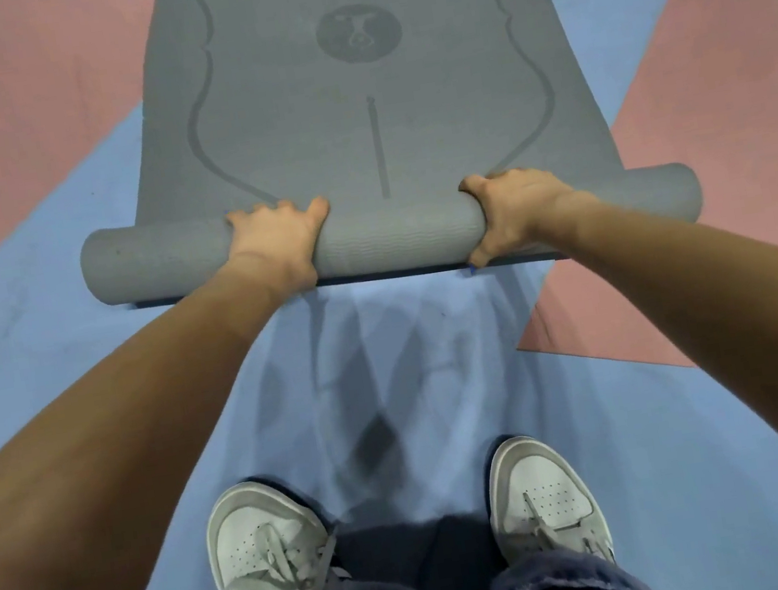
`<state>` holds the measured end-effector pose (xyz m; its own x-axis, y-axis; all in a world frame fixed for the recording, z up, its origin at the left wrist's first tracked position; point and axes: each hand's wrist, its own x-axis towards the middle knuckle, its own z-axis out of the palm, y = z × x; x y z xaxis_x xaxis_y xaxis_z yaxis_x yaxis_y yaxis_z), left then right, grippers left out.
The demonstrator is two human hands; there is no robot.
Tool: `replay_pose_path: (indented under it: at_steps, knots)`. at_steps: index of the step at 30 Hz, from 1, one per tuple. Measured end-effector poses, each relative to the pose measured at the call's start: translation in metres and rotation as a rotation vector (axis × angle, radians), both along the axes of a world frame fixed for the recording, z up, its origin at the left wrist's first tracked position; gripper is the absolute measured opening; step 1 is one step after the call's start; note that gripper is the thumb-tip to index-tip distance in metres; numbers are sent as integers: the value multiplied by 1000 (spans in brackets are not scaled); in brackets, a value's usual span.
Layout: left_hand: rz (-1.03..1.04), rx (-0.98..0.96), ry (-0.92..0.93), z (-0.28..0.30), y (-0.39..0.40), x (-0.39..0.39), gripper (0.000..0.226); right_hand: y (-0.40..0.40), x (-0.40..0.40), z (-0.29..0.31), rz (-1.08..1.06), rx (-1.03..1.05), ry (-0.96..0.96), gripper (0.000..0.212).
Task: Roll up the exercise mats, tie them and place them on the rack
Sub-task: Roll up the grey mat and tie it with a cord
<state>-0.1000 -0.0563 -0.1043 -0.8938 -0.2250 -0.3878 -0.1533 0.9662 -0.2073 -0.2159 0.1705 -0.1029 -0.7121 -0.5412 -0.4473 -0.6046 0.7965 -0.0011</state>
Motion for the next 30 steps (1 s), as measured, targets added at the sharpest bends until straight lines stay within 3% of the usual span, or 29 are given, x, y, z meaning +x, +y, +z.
replay_pose_path:
  at_steps: [4, 15, 23, 30]
  knots:
    - [-72, 6, 19, 11, -6, 2, 67, -6, 0, 18, 63, 59, -22, 81]
    - [-224, 29, -150, 30, 21, 50, 65, 30, 54, 30, 146, 159, -162, 68]
    - [-295, 135, -275, 31, 42, 92, 95, 53, 100, 27, 194, 162, -314, 71]
    - [-290, 178, -283, 25, 53, 122, 94, 68, 126, 17, 238, 152, -353, 81]
